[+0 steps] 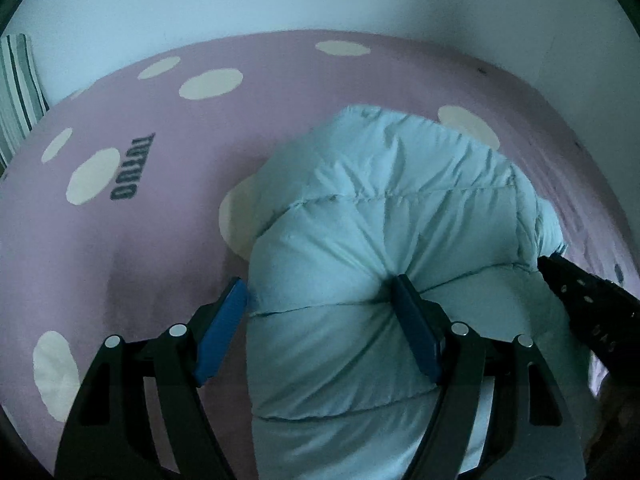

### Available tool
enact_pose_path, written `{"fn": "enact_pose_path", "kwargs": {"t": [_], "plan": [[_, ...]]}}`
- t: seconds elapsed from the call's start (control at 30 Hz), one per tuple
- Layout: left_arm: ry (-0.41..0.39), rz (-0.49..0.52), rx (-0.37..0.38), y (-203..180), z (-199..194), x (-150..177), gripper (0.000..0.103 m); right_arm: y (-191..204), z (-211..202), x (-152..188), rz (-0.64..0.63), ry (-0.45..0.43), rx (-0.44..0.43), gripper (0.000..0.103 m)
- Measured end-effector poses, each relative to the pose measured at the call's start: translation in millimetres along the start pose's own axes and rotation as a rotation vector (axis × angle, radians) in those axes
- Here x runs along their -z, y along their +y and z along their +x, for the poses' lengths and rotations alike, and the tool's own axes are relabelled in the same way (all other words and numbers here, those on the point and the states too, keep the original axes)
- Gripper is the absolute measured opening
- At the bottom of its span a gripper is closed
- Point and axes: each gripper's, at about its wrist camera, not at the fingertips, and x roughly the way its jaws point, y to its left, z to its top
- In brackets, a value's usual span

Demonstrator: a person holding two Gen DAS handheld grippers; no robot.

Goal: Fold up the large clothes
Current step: 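Press both grippers onto the folded jacket to flatten it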

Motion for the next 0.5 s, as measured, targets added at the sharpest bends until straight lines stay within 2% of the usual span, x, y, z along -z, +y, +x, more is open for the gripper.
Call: {"fn": "enact_pose_path", "kwargs": {"t": [0.23, 0.5], "plan": [[0.019, -0.005, -0.024, -5.7, 14.9, -0.2, 0.075, -6.8, 29.7, 7.0, -0.005, 0.057, -0.004, 0.017], [0.018, 0.008, -0.040, -10.3, 21.6, 5.4, 0.075, -2.3, 32.8, 12.6, -0.017, 0.048, 0.024, 0.017]]}}
